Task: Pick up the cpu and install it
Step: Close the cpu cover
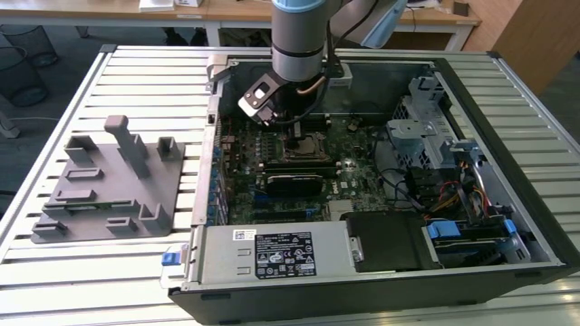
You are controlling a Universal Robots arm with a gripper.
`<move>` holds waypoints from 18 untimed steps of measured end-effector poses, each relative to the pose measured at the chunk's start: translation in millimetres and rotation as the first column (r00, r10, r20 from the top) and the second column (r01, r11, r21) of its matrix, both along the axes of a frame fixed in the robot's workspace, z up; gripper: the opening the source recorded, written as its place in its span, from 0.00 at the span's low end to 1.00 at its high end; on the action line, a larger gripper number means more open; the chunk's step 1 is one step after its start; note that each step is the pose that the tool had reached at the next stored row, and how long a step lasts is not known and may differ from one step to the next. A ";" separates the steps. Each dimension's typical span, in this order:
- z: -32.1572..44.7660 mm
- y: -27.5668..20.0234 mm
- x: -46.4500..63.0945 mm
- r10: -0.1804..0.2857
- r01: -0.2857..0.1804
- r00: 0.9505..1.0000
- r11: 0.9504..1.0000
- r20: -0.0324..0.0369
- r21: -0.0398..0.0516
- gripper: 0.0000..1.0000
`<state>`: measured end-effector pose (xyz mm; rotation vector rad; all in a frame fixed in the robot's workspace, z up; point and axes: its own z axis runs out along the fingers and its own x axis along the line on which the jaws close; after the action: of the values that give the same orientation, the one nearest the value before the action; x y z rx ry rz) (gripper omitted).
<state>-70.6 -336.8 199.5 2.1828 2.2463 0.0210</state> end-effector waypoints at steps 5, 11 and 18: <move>3.9 0.0 -0.1 0.000 0.000 1.000 1.000 0.000 0.000 0.11; 2.0 0.1 -0.1 0.000 0.000 1.000 1.000 0.000 0.000 0.11; -1.6 0.0 -0.2 0.000 0.000 1.000 1.000 -0.001 -0.001 0.11</move>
<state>-70.8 -336.9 197.9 2.1828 2.2463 0.0194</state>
